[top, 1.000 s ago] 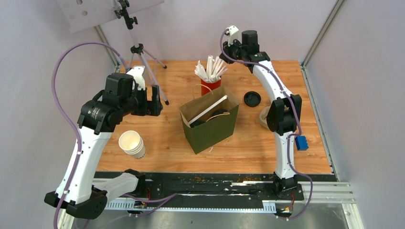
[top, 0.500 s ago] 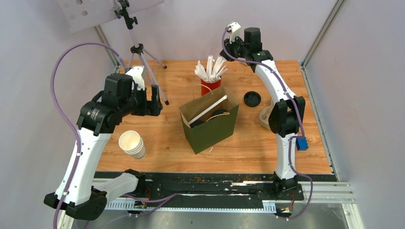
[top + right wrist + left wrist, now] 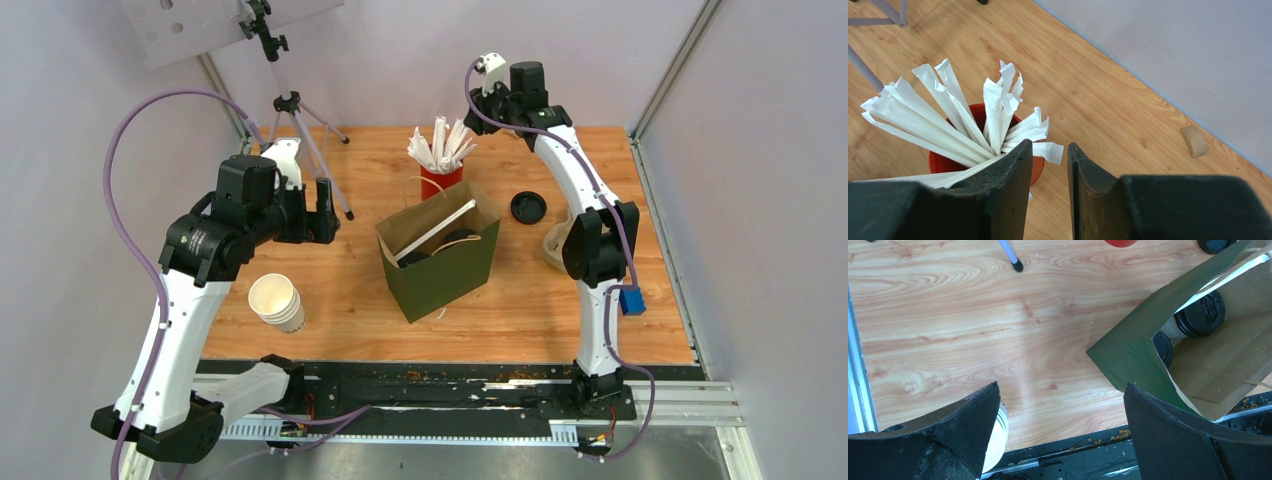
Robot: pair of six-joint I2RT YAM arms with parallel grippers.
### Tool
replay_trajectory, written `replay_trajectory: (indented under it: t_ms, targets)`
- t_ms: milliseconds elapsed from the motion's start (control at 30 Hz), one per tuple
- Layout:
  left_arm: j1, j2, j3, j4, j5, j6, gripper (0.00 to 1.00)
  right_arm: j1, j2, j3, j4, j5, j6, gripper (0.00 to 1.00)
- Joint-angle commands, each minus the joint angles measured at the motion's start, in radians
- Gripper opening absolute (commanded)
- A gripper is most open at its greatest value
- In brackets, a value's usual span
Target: Pack the takeout coffee
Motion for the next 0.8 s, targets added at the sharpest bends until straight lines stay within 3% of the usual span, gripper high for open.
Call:
replay_trajectory:
  t_ms: [0, 533, 667, 767]
  targets:
    - [0.004, -0.011, 0.002, 0.015, -0.004, 0.003, 1.00, 0.002, 0.002, 0.027, -0.015, 0.005, 0.017, 0.35]
    - [0.004, -0.011, 0.011, 0.007, -0.013, 0.003, 1.00, 0.001, 0.062, 0.070, -0.017, 0.020, 0.036, 0.42]
    - [0.005, -0.008, 0.013, 0.007, -0.013, 0.004, 1.00, 0.001, 0.062, 0.074, -0.012, 0.011, 0.029, 0.16]
    - [0.004, -0.004, 0.012, 0.011, -0.012, 0.003, 1.00, -0.001, 0.060, 0.086, -0.014, 0.003, 0.029, 0.06]
